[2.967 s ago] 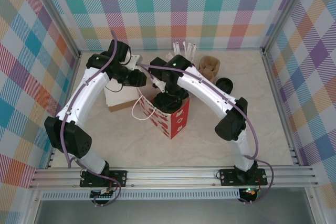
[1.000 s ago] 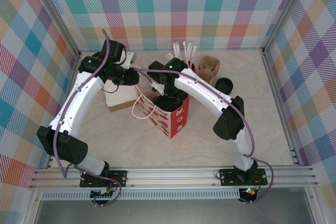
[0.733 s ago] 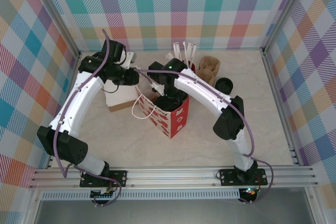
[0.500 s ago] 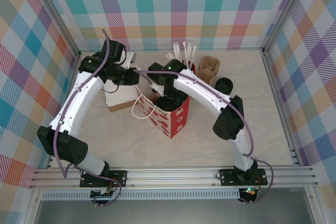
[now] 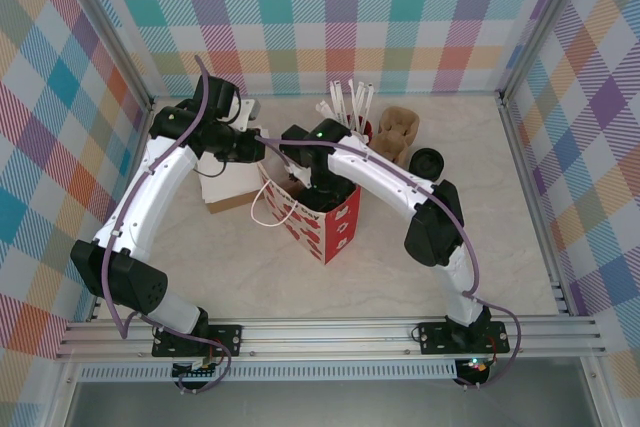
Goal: Pack the takeout coffee
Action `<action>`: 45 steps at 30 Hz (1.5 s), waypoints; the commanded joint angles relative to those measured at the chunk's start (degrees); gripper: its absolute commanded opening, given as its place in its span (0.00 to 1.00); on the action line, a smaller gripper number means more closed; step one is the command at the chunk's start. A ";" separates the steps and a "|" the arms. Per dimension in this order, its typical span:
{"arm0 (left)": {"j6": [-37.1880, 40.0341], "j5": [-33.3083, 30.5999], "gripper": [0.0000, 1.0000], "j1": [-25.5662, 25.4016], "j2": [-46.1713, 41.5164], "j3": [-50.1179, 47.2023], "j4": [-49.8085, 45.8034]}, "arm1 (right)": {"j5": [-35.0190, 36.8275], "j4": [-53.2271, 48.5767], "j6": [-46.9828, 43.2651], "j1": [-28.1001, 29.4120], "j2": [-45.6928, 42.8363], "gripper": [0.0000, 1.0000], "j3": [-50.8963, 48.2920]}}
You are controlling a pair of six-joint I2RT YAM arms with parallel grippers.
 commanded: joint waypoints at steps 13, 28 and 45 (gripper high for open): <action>-0.75 -0.01 0.13 0.84 0.61 -0.51 0.54 | 1.06 2.84 -0.78 0.18 1.79 0.70 -4.88; -0.94 0.01 0.13 0.80 0.83 -0.71 0.90 | 0.38 3.94 -0.61 0.19 1.78 0.70 -5.68; -1.02 0.03 0.13 0.84 1.02 -0.68 0.89 | -0.18 4.20 -0.61 0.22 1.73 0.70 -5.77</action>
